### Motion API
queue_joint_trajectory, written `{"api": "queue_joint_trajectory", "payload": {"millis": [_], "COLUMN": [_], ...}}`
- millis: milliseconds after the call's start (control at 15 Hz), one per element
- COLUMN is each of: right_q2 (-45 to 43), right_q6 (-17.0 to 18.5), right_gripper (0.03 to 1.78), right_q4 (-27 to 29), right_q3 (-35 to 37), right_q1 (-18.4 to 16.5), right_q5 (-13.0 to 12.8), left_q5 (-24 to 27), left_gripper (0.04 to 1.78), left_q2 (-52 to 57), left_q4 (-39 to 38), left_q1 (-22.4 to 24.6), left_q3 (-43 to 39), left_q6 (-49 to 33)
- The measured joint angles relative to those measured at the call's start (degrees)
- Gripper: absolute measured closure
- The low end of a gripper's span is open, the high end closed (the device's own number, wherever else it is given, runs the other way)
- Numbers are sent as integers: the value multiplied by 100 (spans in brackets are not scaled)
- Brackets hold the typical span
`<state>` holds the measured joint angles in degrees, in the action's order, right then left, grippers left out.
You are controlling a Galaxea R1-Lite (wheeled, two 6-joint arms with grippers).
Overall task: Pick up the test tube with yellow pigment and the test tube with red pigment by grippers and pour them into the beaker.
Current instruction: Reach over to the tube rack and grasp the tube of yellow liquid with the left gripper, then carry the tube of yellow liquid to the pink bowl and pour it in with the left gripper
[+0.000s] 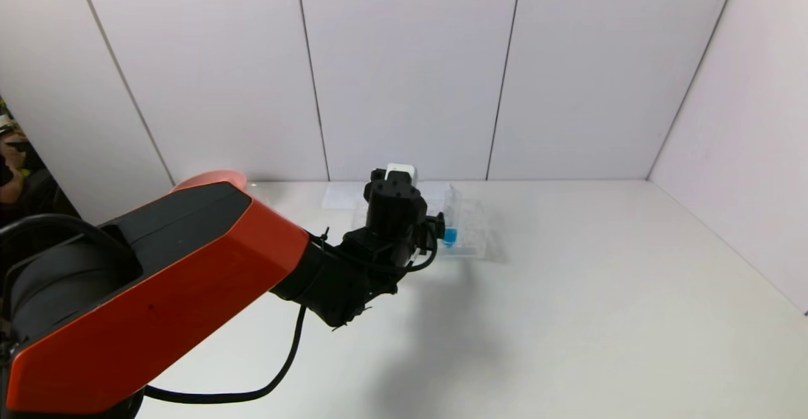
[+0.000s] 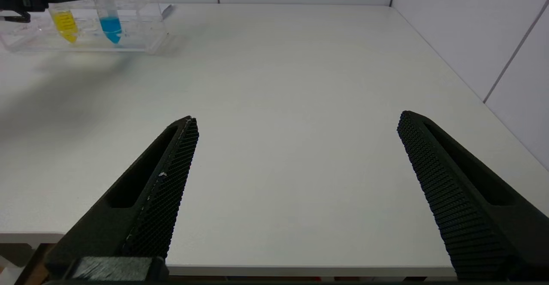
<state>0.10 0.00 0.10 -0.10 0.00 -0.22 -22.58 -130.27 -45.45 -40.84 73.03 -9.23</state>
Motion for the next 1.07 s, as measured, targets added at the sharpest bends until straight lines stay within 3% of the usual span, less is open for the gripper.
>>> {"api": "queue_joint_trajectory", "payload": {"millis": [200, 467, 533, 1067], "right_q2": [0, 0, 0, 0], "right_q6": [0, 0, 0, 0], "right_gripper": [11, 11, 11, 11], "right_q4": [0, 0, 0, 0], "right_q3": [0, 0, 0, 0], "right_q1": [0, 0, 0, 0], "right_q5": [1, 0, 0, 0], "left_q5": [26, 1, 1, 15], "left_gripper": [54, 127, 136, 138], "left_q2": [-11, -9, -7, 56], "left_q4": [11, 16, 17, -26], "left_q1": [-28, -37, -39, -78], "left_q3": [-2, -13, -16, -46], "left_q6": [-2, 0, 0, 13]}}
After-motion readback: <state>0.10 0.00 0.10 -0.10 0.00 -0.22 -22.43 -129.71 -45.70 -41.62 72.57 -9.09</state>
